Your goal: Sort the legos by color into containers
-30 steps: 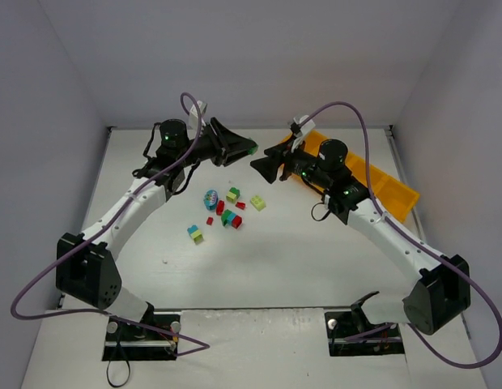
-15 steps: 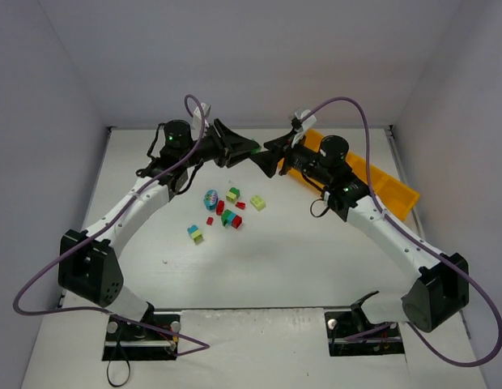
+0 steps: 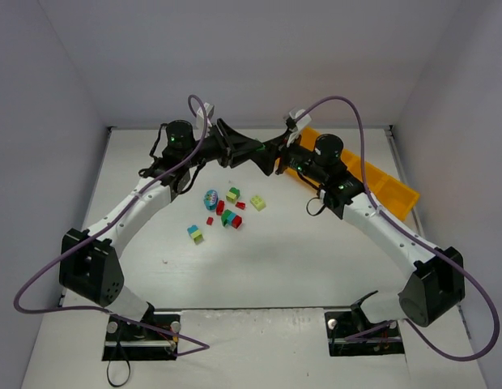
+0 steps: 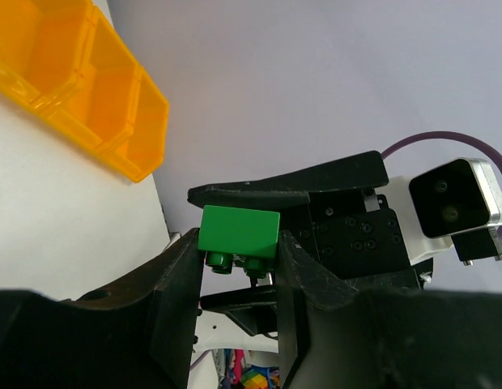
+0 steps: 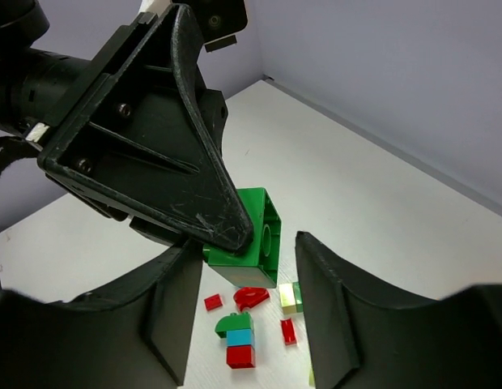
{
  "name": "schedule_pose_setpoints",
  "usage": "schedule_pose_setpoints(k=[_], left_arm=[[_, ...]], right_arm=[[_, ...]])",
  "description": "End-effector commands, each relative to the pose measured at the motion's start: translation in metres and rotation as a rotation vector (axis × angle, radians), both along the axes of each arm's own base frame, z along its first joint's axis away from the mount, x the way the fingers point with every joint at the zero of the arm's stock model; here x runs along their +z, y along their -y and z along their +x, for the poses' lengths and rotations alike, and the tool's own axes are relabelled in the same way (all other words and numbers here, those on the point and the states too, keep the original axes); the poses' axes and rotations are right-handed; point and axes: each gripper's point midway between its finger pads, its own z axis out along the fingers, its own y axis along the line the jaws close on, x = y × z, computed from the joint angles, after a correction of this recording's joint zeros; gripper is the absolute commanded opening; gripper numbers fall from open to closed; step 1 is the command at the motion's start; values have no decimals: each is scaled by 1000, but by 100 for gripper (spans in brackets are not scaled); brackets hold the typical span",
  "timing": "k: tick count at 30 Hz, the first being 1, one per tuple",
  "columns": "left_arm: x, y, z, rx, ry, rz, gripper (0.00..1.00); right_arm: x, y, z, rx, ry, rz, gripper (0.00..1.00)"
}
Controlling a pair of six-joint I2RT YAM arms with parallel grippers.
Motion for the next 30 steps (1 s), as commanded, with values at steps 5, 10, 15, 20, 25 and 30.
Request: schedule_pose_setpoints(k=[5, 10, 15, 20, 25, 30], left_arm=[[38, 2, -11, -38, 108, -67, 0], [33, 3, -11, -41, 94, -64, 0], [30, 3, -12, -47, 92, -60, 13], [23, 2, -10, -41, 85, -51, 53], [19, -2, -9, -28, 95, -33, 69], [14, -16, -2, 29, 140, 39, 72]], right_arm=[[56, 0, 3, -22, 170, 82, 34], [57, 4, 3, -40, 175, 80, 21], [52, 12, 5, -81, 183, 56, 0], [40, 20, 10, -132, 169, 22, 0], [20, 30, 14, -173, 135, -15, 0], [2, 48, 27, -272, 95, -56, 0]])
